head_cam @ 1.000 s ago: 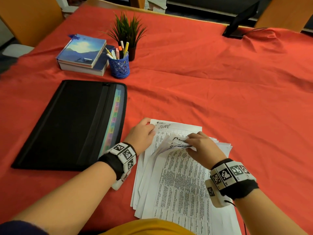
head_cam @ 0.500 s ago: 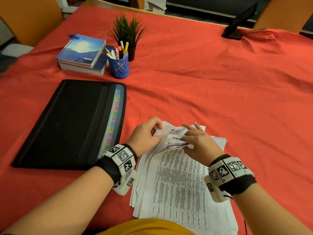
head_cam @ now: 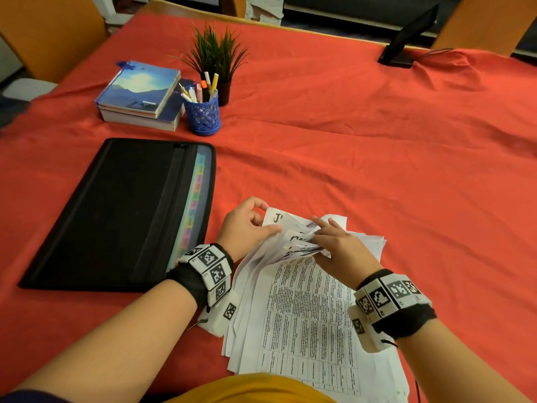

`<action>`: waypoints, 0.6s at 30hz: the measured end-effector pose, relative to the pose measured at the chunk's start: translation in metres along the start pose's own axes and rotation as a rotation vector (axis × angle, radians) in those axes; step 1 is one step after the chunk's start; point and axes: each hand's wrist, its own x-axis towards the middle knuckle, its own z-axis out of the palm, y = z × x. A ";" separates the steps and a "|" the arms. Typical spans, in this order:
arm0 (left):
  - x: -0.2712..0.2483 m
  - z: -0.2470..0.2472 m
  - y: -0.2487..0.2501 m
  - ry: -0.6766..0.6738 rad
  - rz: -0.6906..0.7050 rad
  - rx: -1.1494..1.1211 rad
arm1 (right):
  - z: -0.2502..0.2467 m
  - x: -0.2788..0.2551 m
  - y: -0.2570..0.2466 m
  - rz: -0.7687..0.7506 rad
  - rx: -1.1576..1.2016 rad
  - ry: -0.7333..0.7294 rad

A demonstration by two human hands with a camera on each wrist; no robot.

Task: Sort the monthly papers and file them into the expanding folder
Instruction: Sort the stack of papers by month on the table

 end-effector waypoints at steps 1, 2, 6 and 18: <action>0.001 0.001 -0.003 0.012 -0.006 -0.008 | 0.000 -0.001 0.001 0.012 0.008 -0.010; 0.002 0.001 -0.004 0.017 -0.012 -0.022 | 0.001 -0.002 0.001 0.027 0.019 -0.021; 0.002 0.000 -0.007 0.006 -0.031 -0.004 | 0.000 -0.001 0.001 0.065 0.041 -0.062; -0.002 -0.003 -0.015 -0.124 0.163 0.380 | -0.001 0.005 -0.001 0.134 0.048 -0.143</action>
